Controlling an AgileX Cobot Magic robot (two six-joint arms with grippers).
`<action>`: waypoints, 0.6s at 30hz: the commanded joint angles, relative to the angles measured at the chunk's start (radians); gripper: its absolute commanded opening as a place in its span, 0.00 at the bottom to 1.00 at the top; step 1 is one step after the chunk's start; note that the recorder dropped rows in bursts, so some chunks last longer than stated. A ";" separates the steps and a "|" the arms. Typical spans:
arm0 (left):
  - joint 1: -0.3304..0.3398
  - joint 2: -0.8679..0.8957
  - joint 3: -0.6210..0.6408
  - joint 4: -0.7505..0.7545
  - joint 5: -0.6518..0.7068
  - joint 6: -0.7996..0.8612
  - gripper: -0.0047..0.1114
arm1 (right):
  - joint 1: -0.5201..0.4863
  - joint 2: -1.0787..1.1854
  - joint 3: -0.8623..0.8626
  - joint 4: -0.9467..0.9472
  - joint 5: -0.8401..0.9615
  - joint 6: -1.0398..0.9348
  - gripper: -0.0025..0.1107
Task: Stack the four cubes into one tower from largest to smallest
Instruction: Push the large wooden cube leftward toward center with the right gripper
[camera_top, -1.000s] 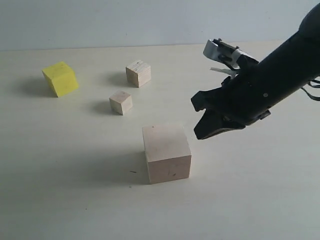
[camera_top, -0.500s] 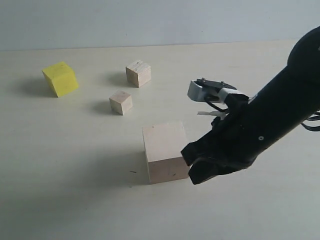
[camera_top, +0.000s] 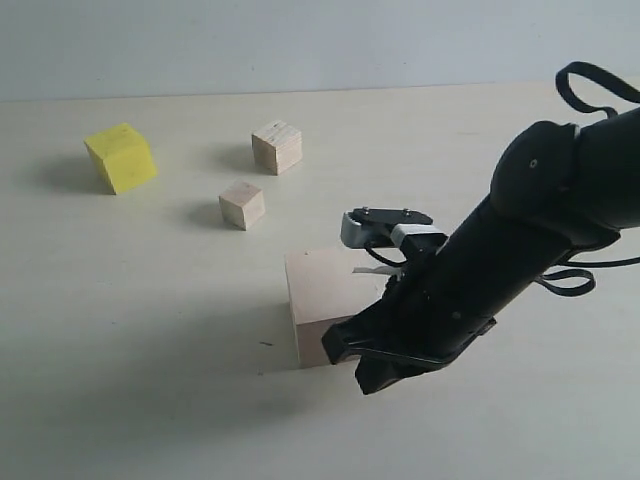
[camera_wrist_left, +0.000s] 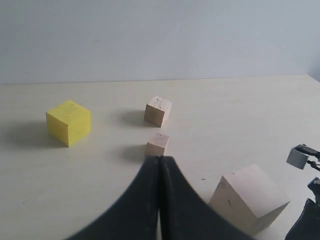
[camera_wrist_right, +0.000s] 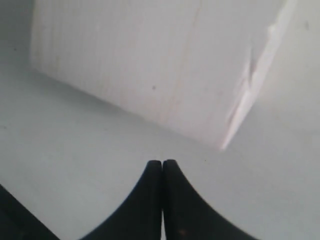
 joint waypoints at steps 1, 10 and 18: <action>-0.007 0.009 -0.007 -0.007 -0.004 0.002 0.04 | 0.001 0.031 -0.033 0.012 -0.022 -0.007 0.02; -0.007 0.009 -0.007 -0.007 -0.004 0.002 0.04 | 0.001 0.114 -0.176 0.017 -0.022 -0.004 0.02; -0.007 0.009 -0.007 -0.007 -0.004 0.002 0.04 | 0.001 0.144 -0.243 0.027 -0.032 0.001 0.02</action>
